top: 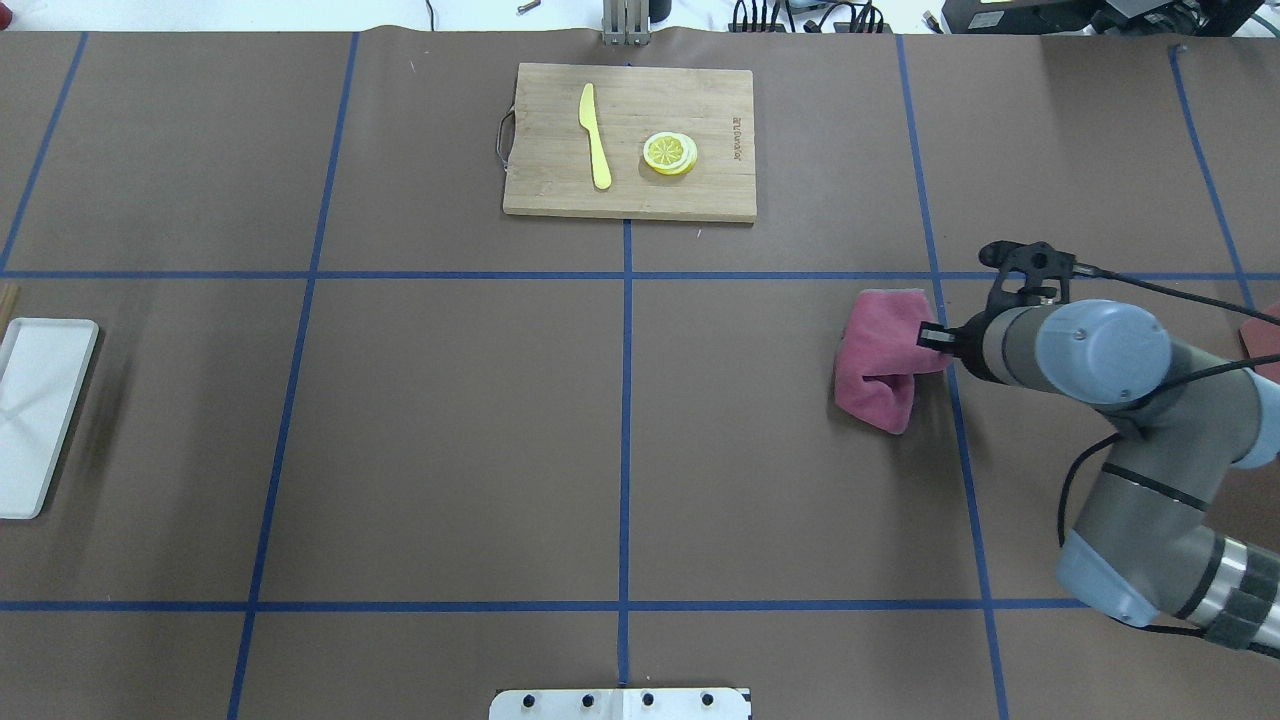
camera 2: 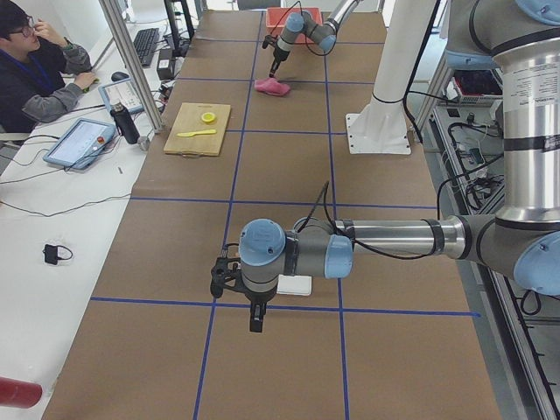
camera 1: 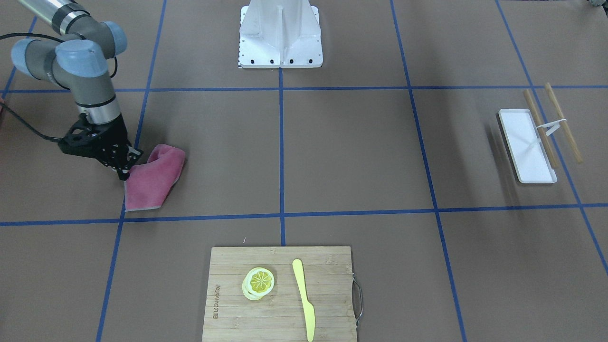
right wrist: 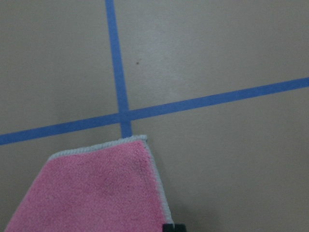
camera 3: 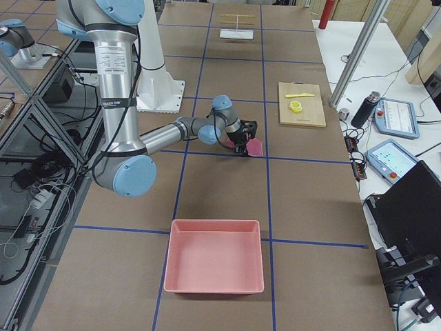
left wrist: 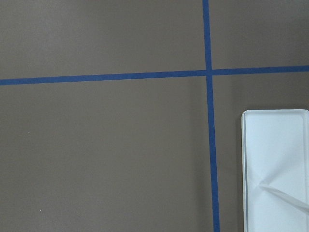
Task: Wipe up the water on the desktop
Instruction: 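Slide the cloth across the table surface with the right gripper, then wipe the cloth toward the table center and back with the right gripper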
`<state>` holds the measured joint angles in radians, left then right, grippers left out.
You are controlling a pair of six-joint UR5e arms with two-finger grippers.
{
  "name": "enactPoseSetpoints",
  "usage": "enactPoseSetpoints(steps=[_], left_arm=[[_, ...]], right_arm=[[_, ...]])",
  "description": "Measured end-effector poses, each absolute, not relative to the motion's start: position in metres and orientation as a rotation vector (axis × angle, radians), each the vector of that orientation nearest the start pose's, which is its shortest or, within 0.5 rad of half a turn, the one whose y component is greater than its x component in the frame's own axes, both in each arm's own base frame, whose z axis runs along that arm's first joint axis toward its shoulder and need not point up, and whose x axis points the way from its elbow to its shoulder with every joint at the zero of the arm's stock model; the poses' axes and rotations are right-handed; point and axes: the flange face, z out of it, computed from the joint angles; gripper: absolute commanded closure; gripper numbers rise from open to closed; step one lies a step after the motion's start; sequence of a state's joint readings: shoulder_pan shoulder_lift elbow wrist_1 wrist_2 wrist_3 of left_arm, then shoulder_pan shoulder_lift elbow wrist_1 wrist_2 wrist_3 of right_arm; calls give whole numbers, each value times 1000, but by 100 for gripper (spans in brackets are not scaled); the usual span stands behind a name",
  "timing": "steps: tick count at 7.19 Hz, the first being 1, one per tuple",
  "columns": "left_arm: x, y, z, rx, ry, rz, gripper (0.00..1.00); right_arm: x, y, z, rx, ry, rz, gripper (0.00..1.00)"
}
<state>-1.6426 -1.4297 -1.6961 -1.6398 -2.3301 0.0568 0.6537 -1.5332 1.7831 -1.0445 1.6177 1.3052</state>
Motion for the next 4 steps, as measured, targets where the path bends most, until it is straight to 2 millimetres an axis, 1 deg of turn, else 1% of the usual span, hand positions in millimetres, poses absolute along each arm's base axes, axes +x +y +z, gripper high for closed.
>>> enactPoseSetpoints(steps=[1, 2, 3, 4], left_arm=[[-95, -432, 655, 101, 754, 7, 1], [-95, -435, 654, 104, 753, 8, 1], [-95, -437, 652, 106, 753, 9, 1], [-95, -438, 652, 106, 753, 9, 1]], right_arm=[[-331, -427, 499, 300, -727, 340, 100], [-329, -431, 486, 294, -749, 337, 100], [-343, -440, 455, 281, -766, 353, 100], [-378, -450, 405, 248, -775, 397, 100]])
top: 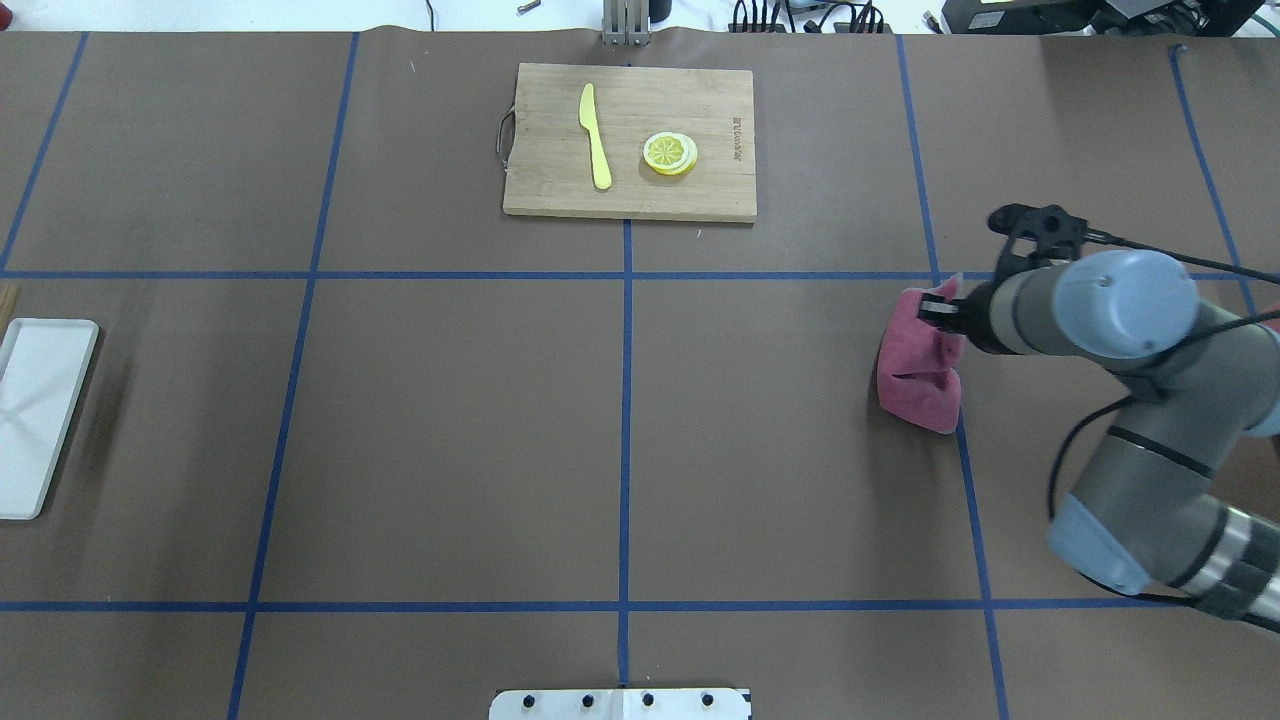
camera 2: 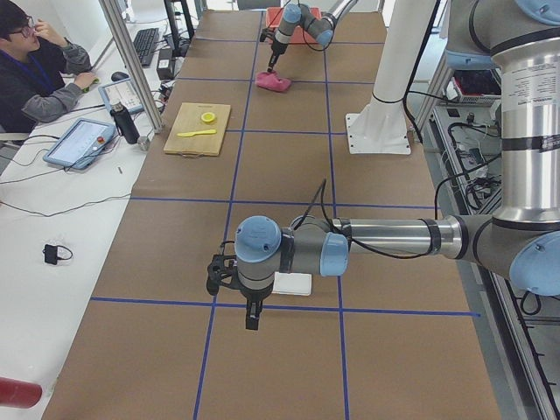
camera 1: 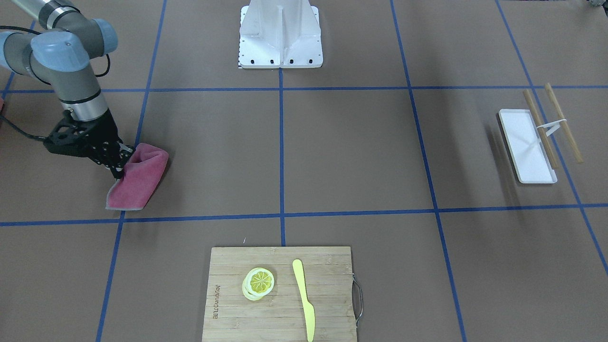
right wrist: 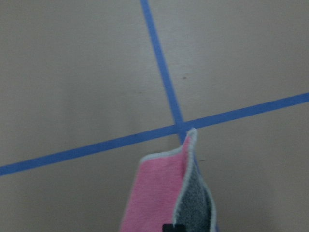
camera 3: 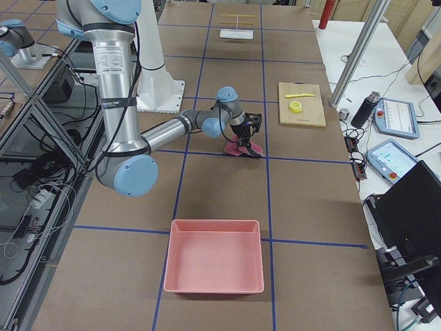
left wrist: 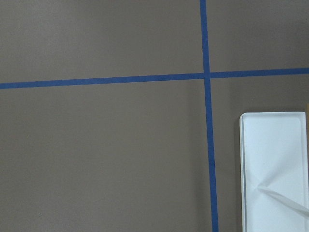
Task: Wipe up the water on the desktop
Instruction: 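Wipe the cloth toward the table center and back with the right gripper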
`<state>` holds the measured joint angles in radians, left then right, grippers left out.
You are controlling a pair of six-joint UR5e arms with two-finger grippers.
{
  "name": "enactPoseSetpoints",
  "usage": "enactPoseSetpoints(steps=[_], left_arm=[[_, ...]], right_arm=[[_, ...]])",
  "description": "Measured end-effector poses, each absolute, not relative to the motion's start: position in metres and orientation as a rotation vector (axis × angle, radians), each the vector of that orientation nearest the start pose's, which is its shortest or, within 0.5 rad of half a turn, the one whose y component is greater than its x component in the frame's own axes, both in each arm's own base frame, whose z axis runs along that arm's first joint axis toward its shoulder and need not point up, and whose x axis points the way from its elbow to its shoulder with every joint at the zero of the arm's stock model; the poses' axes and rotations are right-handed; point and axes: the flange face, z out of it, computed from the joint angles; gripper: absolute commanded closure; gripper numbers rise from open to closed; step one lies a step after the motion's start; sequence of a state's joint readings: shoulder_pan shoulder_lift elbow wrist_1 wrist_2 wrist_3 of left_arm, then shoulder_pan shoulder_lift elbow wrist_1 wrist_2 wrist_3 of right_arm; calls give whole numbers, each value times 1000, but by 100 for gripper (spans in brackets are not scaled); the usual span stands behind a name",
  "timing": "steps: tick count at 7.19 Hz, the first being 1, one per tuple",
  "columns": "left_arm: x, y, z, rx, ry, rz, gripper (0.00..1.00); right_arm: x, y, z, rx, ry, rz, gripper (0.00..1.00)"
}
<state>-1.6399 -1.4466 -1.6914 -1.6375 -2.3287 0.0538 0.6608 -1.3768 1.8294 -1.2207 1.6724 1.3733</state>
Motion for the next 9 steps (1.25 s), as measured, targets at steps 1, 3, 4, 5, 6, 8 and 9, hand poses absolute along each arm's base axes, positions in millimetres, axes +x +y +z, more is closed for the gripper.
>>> enactPoseSetpoints(steps=[1, 3, 4, 5, 6, 8, 9], left_arm=[[-95, -439, 652, 106, 753, 9, 1], [-95, -440, 654, 102, 753, 8, 1], [-95, -440, 654, 101, 753, 7, 1], [-95, -440, 655, 100, 753, 7, 1], [-95, -440, 655, 100, 753, 7, 1], [-95, -440, 655, 100, 753, 7, 1], [-95, -440, 654, 101, 753, 7, 1]], right_arm=[[-425, -447, 349, 215, -778, 449, 100], [-506, -408, 251, 162, -771, 562, 100], [-535, -385, 222, 155, -768, 604, 100], [-564, -368, 198, 148, -775, 637, 100], [-593, -360, 172, 141, -785, 664, 100], [-636, -355, 122, 124, -801, 716, 100], [-650, -357, 107, 112, -794, 748, 100]])
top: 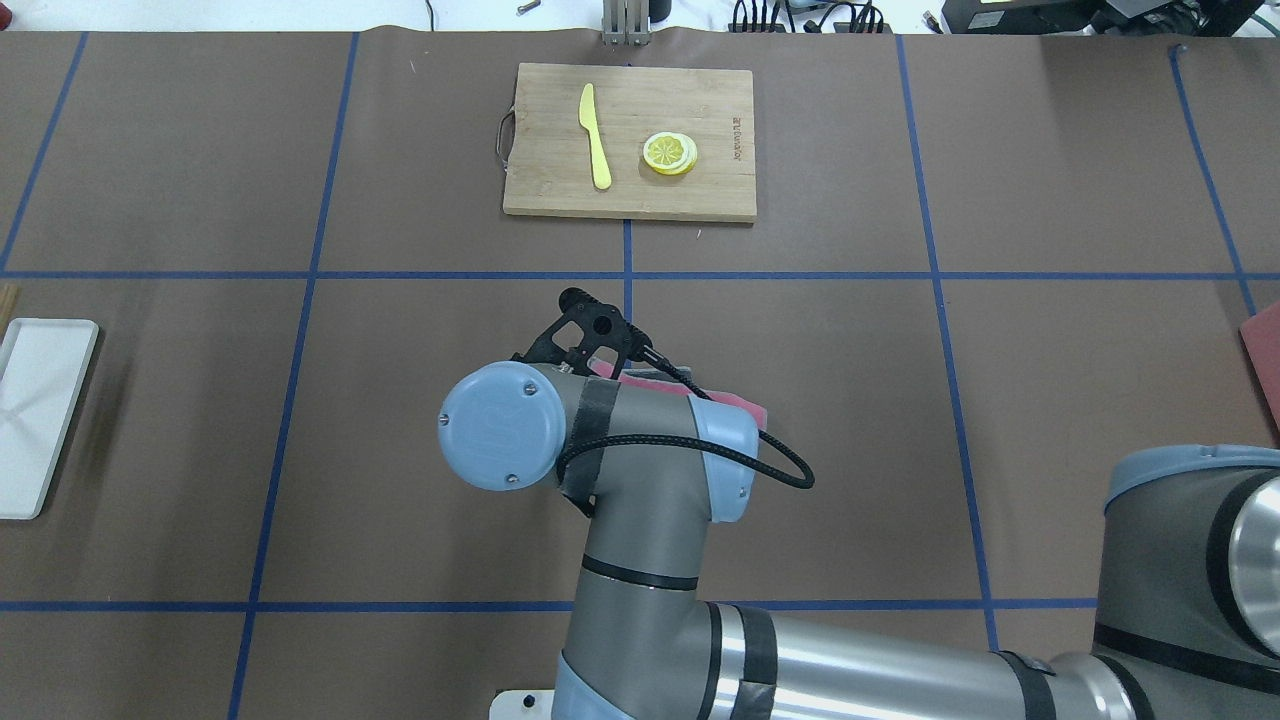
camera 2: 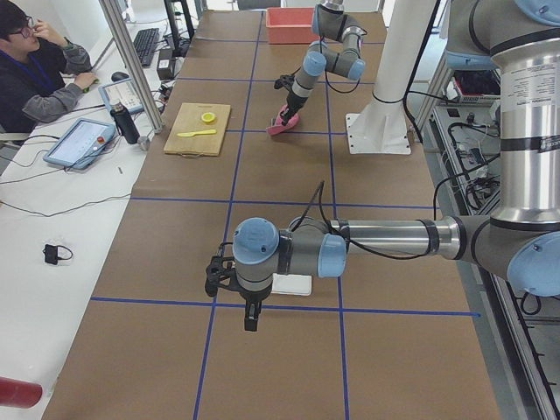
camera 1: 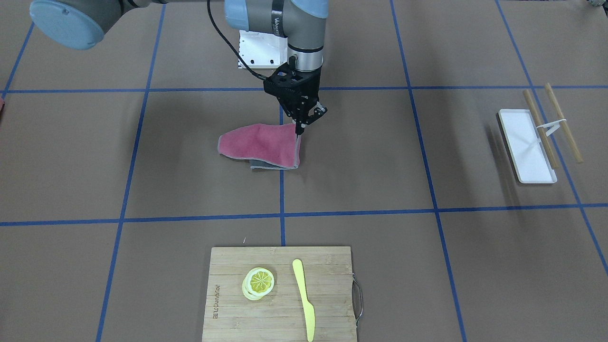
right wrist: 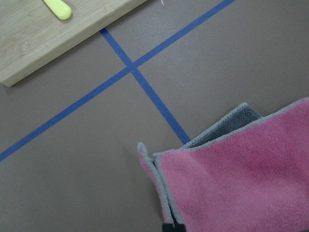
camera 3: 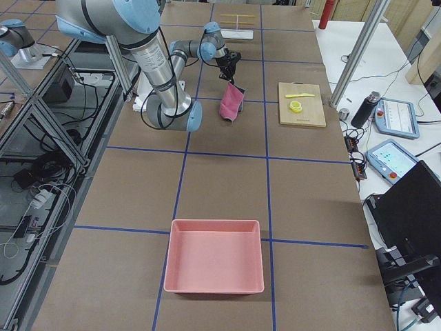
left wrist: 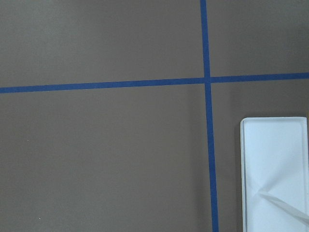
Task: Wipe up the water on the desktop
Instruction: 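Wipe the cloth toward the table center and back with the right gripper, then lift the cloth and carry it over the pink bin with the right gripper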
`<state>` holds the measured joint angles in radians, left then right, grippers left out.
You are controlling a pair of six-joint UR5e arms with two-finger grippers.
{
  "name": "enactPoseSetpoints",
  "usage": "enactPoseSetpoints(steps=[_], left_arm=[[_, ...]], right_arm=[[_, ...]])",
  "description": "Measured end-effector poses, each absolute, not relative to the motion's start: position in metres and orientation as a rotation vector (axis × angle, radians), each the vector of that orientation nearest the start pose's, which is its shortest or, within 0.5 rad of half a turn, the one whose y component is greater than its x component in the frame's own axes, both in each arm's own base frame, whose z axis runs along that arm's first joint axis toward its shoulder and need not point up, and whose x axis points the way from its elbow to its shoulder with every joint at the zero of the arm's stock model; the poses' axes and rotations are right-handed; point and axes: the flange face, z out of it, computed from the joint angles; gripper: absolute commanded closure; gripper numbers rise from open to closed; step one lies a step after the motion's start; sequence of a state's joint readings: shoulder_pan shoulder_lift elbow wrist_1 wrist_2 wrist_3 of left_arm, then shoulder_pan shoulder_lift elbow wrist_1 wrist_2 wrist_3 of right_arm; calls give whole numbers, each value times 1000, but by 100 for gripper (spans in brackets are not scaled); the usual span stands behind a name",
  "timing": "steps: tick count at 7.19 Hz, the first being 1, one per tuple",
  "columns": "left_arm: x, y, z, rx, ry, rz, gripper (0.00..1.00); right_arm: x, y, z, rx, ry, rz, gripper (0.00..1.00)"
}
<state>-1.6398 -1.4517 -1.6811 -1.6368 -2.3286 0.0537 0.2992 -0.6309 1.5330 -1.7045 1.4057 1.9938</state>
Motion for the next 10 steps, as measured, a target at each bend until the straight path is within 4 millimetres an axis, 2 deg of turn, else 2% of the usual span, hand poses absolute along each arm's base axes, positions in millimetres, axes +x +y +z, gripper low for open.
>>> enactPoseSetpoints(steps=[1, 2, 3, 5, 6, 8, 9, 10], left_arm=[[-95, -440, 654, 101, 753, 8, 1], [-95, -440, 654, 103, 753, 9, 1], [-95, -440, 653, 104, 753, 9, 1], [-95, -440, 652, 106, 754, 10, 1], [-95, -440, 652, 106, 754, 10, 1], [-95, -440, 653, 105, 754, 10, 1], [-95, -440, 653, 104, 754, 11, 1], [-95, -440, 654, 102, 754, 10, 1]], right_arm=[[-653, -358, 107, 108, -784, 761, 100], [-643, -356, 125, 111, -775, 754, 100], [-617, -348, 159, 122, -769, 727, 100], [-541, -334, 227, 163, -746, 634, 100], [-511, -337, 255, 191, -719, 593, 100], [-463, -357, 316, 226, -684, 535, 100], [-432, -369, 355, 230, -701, 497, 100], [-397, -381, 385, 226, -722, 463, 100]])
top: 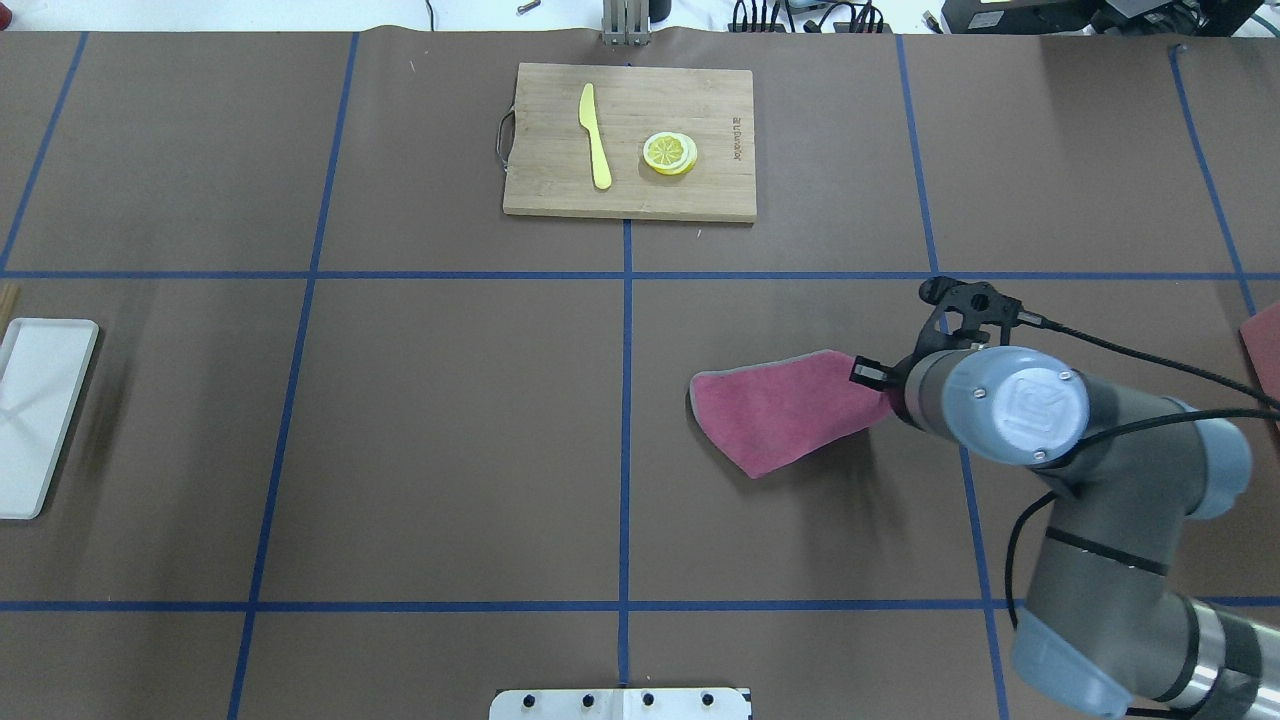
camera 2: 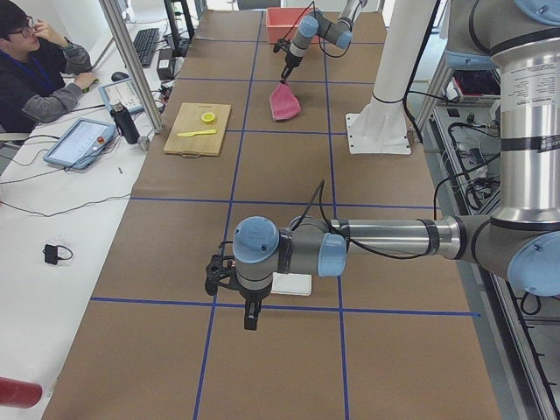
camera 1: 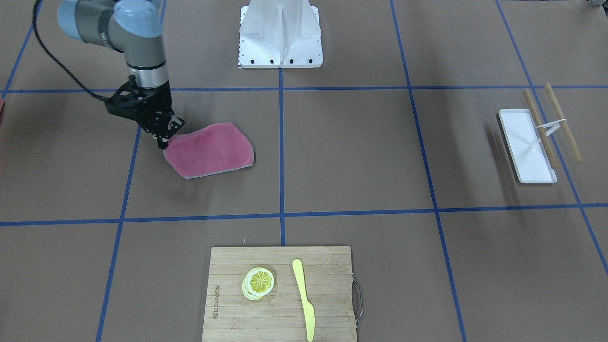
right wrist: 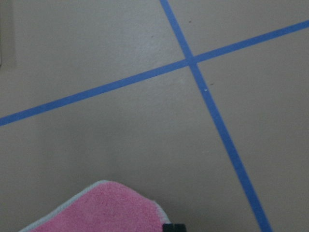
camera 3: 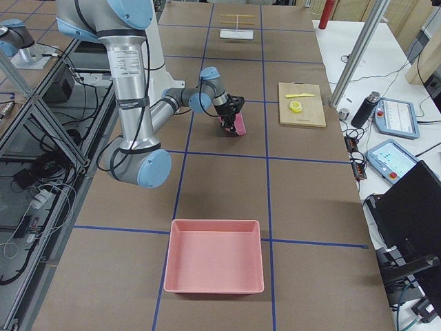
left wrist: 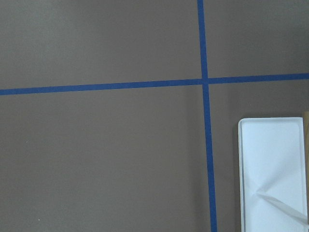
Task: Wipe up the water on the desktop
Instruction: 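Lift the cloth and carry it over the pink bin with the right gripper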
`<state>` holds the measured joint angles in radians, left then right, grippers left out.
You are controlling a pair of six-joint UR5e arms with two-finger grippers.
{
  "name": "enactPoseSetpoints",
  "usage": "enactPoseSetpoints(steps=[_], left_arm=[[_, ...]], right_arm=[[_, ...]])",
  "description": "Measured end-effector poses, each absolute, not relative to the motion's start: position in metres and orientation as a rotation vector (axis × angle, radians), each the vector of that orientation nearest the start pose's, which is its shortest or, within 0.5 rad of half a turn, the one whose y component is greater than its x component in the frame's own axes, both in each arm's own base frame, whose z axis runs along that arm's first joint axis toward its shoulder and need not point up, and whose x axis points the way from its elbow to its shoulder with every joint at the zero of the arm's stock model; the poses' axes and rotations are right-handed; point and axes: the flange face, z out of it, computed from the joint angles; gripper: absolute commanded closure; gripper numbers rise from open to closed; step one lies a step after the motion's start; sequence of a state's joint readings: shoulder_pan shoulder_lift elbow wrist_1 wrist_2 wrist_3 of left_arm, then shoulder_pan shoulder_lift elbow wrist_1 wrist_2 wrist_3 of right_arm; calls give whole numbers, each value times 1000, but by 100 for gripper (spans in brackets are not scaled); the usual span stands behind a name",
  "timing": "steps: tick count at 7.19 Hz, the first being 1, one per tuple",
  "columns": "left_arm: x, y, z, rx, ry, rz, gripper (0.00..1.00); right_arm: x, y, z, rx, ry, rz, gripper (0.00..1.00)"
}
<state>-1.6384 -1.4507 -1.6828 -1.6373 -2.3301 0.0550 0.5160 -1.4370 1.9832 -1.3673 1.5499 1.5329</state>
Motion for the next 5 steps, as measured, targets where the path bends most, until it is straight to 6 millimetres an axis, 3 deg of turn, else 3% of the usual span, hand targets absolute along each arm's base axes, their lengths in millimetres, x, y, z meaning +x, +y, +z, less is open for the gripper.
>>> enactPoseSetpoints(steps=[3, 5], left_arm=[[-94, -439, 655, 99, 753, 11, 1], [-94, -439, 657, 96, 753, 11, 1]], right_arm=[[-304, -409, 443, 231, -673, 374, 100], [-245, -432, 436, 202, -704, 356, 100]])
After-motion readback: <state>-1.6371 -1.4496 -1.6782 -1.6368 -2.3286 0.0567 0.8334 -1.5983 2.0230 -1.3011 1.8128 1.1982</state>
